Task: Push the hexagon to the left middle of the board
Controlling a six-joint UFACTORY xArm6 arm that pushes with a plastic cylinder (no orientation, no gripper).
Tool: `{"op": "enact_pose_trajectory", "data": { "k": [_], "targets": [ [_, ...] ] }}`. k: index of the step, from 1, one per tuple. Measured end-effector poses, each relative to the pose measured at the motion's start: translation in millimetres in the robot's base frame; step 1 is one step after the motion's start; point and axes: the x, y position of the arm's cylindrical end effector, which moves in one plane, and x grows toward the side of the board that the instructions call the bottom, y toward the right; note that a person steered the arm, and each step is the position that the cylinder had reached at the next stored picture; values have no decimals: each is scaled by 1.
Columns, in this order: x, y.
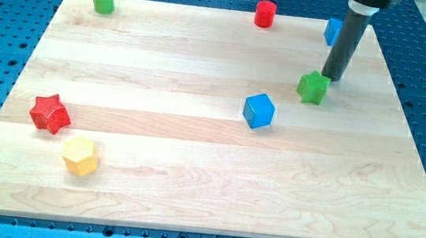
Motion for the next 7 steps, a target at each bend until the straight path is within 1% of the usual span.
{"op": "enact_pose_trajectory", "data": {
  "k": [1, 2, 3, 4, 5, 6, 7],
  "targets": [
    [1, 3],
    [42, -11],
    [118, -28],
    [202, -103],
    [261, -207],
    [265, -294],
    [263, -349]
  ]
}}
